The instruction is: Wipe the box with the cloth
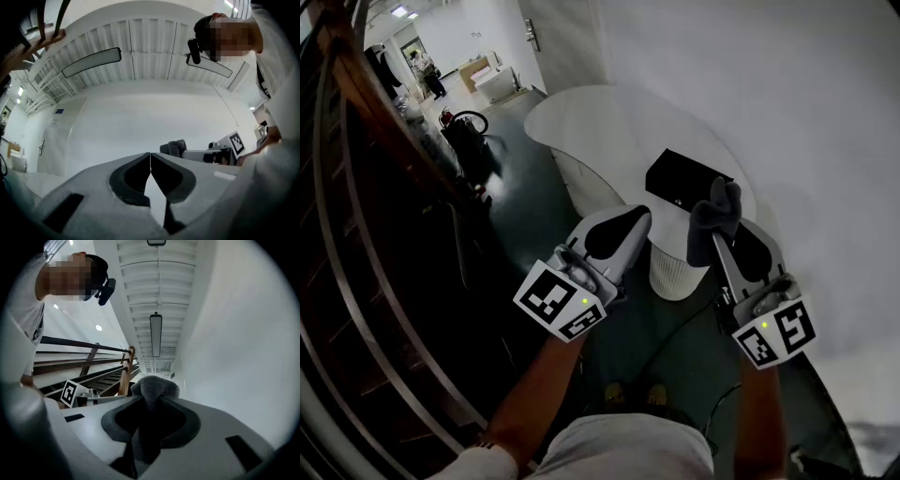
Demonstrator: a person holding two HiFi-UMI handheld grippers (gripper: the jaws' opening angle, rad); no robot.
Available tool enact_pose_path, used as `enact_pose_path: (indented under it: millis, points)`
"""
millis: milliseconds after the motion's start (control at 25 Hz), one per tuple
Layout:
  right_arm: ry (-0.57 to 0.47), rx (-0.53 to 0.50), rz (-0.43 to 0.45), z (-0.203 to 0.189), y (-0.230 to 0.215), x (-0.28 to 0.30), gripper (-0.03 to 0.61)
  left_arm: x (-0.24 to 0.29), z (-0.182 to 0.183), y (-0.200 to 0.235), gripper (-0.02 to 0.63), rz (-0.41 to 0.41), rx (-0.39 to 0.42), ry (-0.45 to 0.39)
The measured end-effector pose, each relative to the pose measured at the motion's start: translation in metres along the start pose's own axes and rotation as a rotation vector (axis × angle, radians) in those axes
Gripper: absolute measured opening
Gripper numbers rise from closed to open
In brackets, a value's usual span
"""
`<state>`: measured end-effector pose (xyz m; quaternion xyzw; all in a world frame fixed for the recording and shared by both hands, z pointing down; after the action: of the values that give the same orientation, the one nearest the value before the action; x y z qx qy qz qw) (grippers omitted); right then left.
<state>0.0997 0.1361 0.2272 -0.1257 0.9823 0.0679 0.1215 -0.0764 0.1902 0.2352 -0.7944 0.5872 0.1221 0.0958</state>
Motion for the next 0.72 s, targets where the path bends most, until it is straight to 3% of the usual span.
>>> enact_pose_path:
  millis: [720]
  points:
    - [-0.009, 0.038, -0.028, -0.009, -0.028, -0.016, 0.094, 0.014, -0.015, 0.002, 0.017, 0.013, 0.000, 0.025]
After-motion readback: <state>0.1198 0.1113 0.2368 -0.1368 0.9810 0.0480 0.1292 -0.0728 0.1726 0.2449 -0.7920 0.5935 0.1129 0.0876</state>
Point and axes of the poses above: the fingertips, and each gripper's own axes: x forward along the fingers, y to its left, z out of its top, the point moved 6 cm from there along -x, backward along the fingers, and after that the axes turned 9 degrees about z, right-handed, at the moved point
